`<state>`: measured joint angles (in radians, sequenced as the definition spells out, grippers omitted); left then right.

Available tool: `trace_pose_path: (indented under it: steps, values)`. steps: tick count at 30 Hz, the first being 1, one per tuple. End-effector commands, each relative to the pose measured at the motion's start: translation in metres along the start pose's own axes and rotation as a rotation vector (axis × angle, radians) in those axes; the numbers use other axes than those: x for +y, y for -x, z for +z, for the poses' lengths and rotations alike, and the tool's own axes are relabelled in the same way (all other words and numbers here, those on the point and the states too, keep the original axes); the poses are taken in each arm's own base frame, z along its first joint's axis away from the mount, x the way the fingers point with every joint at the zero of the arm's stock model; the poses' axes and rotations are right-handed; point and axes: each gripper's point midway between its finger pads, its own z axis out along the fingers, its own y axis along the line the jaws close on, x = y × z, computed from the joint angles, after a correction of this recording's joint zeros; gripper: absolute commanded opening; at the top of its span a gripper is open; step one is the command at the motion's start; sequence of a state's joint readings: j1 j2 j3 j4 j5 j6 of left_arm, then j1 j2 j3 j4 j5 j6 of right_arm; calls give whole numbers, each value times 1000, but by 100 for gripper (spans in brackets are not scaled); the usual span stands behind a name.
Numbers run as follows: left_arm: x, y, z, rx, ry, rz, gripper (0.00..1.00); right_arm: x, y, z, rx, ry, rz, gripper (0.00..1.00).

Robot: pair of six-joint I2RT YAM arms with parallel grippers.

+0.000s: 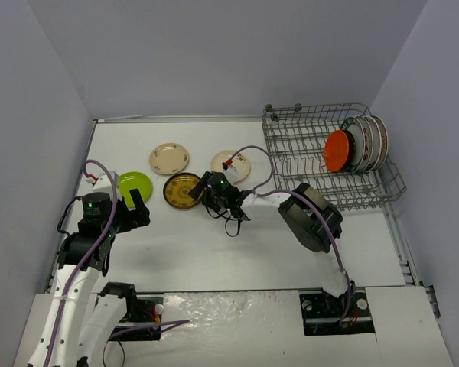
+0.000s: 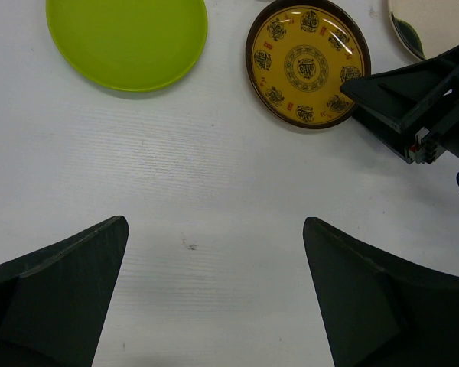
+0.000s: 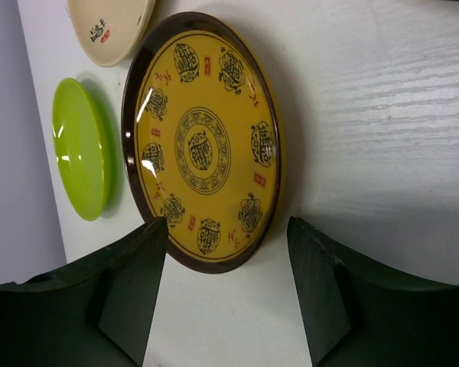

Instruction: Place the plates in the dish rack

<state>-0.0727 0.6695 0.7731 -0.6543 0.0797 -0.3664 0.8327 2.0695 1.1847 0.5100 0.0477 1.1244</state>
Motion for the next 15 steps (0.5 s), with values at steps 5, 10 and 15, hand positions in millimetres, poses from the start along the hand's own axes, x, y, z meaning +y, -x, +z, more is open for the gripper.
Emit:
trace_pose_path:
  steps: [5, 10, 15]
  values:
    - [-3, 21, -5, -69, -8, 15, 97, -7, 9, 17, -48, -35, 133, 43]
    - [-3, 21, -5, -70, -8, 16, 97, -28, 14, 18, -80, -92, 151, 4]
    - [-3, 21, -4, -69, -7, 16, 97, -34, 26, 7, -104, -102, 128, 0]
